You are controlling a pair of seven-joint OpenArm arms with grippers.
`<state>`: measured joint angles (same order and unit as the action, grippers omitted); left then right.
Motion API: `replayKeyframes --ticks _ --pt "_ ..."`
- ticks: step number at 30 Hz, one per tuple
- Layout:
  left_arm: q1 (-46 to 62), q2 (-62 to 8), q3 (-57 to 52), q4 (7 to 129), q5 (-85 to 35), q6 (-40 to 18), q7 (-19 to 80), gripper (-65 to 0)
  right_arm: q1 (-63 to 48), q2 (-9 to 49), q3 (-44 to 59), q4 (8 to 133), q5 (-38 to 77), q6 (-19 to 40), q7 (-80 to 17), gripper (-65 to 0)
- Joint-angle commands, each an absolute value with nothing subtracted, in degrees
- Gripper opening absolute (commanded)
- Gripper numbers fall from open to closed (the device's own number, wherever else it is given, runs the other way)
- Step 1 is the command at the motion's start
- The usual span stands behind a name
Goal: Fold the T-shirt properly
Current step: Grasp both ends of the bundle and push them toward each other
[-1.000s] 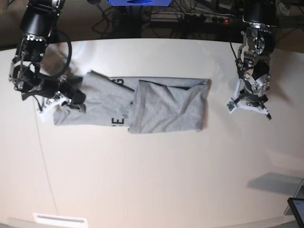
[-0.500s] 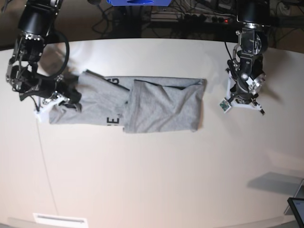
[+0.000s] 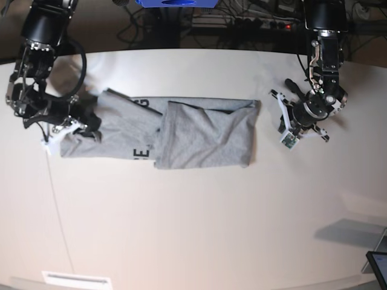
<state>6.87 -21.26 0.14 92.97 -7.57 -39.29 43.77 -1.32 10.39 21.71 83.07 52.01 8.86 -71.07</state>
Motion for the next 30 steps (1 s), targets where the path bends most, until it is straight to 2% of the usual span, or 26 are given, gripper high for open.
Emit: replayKeyframes --ticks 1,10,17,23,30 --pt "7.08 -21.58 0.31 93.14 -8.22 -40.00 44.53 -65.0 -0.66 11.21 21.76 84.97 52.70 8.57 -70.81 -65.0" --pt "4.97 -21.41 0.31 89.63 -18.68 -40.00 49.54 -65.0 -0.66 11.21 21.76 86.55 52.70 8.57 -70.99 -65.0" --pt "4.62 -21.49 0.92 89.80 -19.03 -40.00 49.71 -65.0 -1.36 11.03 21.76 92.79 52.88 8.57 -71.25 -65.0" --pt "4.53 -21.76 8.13 89.54 -19.03 -40.00 49.36 -65.0 -1.80 10.59 21.67 96.04 53.05 8.57 -72.57 -65.0" --pt "3.30 -20.70 8.75 89.54 -19.03 -40.00 49.54 -65.0 -1.80 10.15 21.67 97.54 58.86 8.66 -73.89 -65.0"
